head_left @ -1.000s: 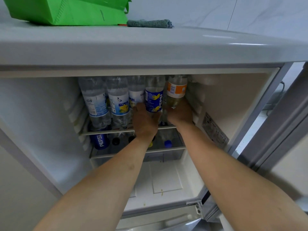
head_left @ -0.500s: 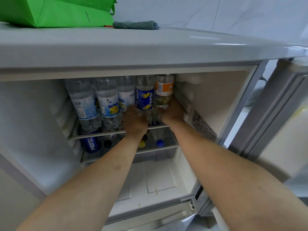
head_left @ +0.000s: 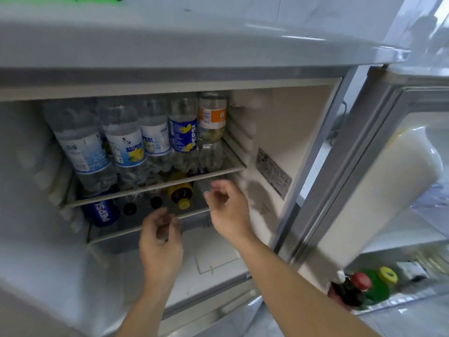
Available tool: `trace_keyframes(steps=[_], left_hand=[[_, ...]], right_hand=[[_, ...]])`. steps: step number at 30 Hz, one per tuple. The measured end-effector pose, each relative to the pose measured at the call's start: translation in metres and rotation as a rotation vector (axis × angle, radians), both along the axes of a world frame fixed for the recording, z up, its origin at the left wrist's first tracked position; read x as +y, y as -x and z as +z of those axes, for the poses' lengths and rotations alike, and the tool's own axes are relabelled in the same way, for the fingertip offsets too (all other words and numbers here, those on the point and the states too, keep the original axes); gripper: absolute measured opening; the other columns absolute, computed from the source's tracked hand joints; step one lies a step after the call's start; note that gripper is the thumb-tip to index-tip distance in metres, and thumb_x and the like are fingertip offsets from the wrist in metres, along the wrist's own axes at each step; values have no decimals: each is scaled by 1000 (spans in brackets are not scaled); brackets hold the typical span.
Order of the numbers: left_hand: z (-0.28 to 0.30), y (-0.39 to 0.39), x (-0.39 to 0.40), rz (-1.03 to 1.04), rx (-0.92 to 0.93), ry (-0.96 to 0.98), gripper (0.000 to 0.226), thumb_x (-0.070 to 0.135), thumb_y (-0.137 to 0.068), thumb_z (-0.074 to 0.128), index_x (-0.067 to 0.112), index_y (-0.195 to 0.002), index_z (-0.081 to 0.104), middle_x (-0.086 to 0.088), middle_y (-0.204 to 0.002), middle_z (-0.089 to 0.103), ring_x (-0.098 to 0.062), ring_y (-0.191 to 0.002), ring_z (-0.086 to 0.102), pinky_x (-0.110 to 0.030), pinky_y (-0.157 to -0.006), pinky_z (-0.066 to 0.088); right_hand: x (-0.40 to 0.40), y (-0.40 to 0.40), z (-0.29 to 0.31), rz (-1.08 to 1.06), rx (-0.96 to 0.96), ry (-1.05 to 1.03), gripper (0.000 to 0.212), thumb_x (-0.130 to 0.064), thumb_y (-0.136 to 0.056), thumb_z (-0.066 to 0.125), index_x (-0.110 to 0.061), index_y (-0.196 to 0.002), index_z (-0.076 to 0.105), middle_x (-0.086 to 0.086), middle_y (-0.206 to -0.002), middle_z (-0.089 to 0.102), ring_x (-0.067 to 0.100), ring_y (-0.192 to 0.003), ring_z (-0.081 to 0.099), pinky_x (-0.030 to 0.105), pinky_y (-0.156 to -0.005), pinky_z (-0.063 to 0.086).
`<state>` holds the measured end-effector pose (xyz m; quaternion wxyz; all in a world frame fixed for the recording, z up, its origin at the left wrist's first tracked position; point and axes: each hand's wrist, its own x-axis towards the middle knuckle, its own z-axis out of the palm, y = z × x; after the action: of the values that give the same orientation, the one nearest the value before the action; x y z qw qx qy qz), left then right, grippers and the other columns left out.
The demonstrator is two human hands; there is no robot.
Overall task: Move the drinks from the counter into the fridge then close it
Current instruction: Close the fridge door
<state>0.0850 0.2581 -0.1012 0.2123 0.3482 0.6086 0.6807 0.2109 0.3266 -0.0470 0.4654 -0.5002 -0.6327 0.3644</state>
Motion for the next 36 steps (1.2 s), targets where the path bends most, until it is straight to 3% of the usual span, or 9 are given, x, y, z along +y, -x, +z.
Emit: trace_keyframes(steps=[3, 7, 10, 13, 17, 22, 25, 29, 36], left_hand=[[-20, -10, -31, 25, -4, 50, 32, 18, -93, 64, 48, -102, 58, 14, -96, 65, -13, -90, 67, -33, -71, 58], [-38, -36, -65, 62, -13, 118, 27, 11, -93, 64, 36, -100, 58, 5, -93, 63, -23, -88, 64, -19, -55, 58], [-47, -64, -91, 31, -6, 186, 22, 9, -92, 64, 27, -105, 58, -3, -96, 65, -26, -88, 66, -32, -65, 62], [-57, -104, -121, 18, 9, 186, 23, 5, -91, 65, 17, -110, 62, -5, -92, 67, -31, -78, 66, -22, -60, 58], [-77, -172, -158, -5, -7, 216, 26, -4, -90, 63, 5, -114, 62, -12, -88, 65, -36, -76, 62, -40, -67, 56], [-93, -265, -200, -21, -61, 239, 28, -6, -89, 63, 12, -111, 59, -19, -94, 61, -33, -76, 54, -19, -49, 51], [-94, -302, -220, -38, -69, 287, 29, -8, -89, 62, 11, -111, 58, -19, -94, 60, -29, -72, 55, -24, -52, 53], [-93, -323, -236, -54, -53, 347, 30, -10, -88, 62, 6, -112, 58, -19, -88, 60, -12, -62, 60, -13, -42, 50], [-106, -330, -235, -27, -27, 509, 23, -1, -87, 68, 4, -109, 63, -18, -90, 63, -30, -66, 56, -10, -37, 46]], right_hand=[[-37, -22, -25, 81, -33, 83, 13, -28, -93, 66, -34, -103, 62, -17, -93, 63, -8, -87, 59, 5, -72, 46], [-82, -56, -56, 112, -66, 215, 8, -27, -94, 64, -33, -98, 61, -13, -92, 65, 0, -86, 61, 9, -74, 47], [-109, -88, -72, 94, 1, 232, 12, -16, -92, 67, -27, -92, 63, -11, -86, 65, 4, -78, 60, 14, -74, 48], [-139, -135, -89, 64, 63, 253, 15, -3, -91, 67, -17, -85, 64, -2, -76, 60, 12, -70, 53, 25, -68, 45], [-182, -229, -114, -21, 75, 337, 19, -5, -89, 69, -22, -83, 66, 5, -76, 66, 15, -68, 57, 29, -68, 50], [-215, -376, -129, -247, 171, 462, 9, -12, -92, 69, -21, -89, 70, 0, -75, 69, 11, -69, 64, 25, -58, 55], [-214, -452, -122, -411, 233, 494, 3, -17, -93, 68, -19, -93, 70, 4, -81, 70, 16, -72, 66, 26, -58, 54], [-184, -522, -99, -537, 262, 447, 13, -23, -96, 65, -11, -102, 69, 7, -91, 68, 17, -76, 64, 29, -61, 54], [-96, -570, -31, -563, 291, 330, 33, -38, -95, 59, -17, -121, 62, -1, -113, 64, 17, -101, 62, 37, -86, 56]])
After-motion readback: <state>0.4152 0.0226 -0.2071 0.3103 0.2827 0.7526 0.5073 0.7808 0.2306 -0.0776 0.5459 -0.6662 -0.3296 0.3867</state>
